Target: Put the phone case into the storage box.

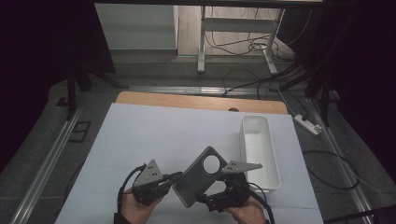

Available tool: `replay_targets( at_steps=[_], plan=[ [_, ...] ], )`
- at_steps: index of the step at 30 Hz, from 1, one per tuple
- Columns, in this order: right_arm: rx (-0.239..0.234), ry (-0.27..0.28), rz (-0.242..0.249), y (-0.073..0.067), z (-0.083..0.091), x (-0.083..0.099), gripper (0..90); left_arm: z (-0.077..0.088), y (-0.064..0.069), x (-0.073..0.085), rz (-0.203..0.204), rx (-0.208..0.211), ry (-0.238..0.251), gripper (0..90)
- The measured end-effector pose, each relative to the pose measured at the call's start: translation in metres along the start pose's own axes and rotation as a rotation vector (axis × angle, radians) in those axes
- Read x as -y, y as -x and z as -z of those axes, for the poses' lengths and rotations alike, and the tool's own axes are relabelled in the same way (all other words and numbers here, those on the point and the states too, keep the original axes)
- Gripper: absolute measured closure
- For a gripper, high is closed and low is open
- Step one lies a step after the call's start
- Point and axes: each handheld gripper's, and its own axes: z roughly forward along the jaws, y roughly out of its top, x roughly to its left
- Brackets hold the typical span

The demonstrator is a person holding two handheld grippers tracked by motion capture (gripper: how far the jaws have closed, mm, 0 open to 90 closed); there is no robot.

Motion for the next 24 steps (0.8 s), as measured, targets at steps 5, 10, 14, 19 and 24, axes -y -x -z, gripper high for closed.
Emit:
replay_targets(
  at_steps=[5,10,14,19,24],
  plan=[
    [-0.005,0.002,-0.026,0.0008,-0.006,-0.0005,0.0,-0.0016,0.0012,0.0,-0.001,0.001,-0.001,89.2],
    [-0.009,0.003,-0.047,0.0013,-0.0099,-0.001,0.0,-0.003,0.0032,-0.0001,-0.005,0.001,-0.005,89.2],
    [0.01,0.003,-0.047,0.0009,-0.0119,-0.0007,5.3,-0.0036,0.0047,-0.0003,-0.011,-0.003,-0.004,89.1],
    [0.022,0.03,-0.071,0.0017,-0.0108,-0.001,22.4,-0.0036,0.0058,-0.0005,-0.019,-0.012,-0.003,89.2],
    [0.001,0.041,-0.095,0.003,-0.0096,-0.001,42.7,-0.0034,0.0062,-0.0003,-0.024,-0.018,-0.002,89.1]
  ],
)
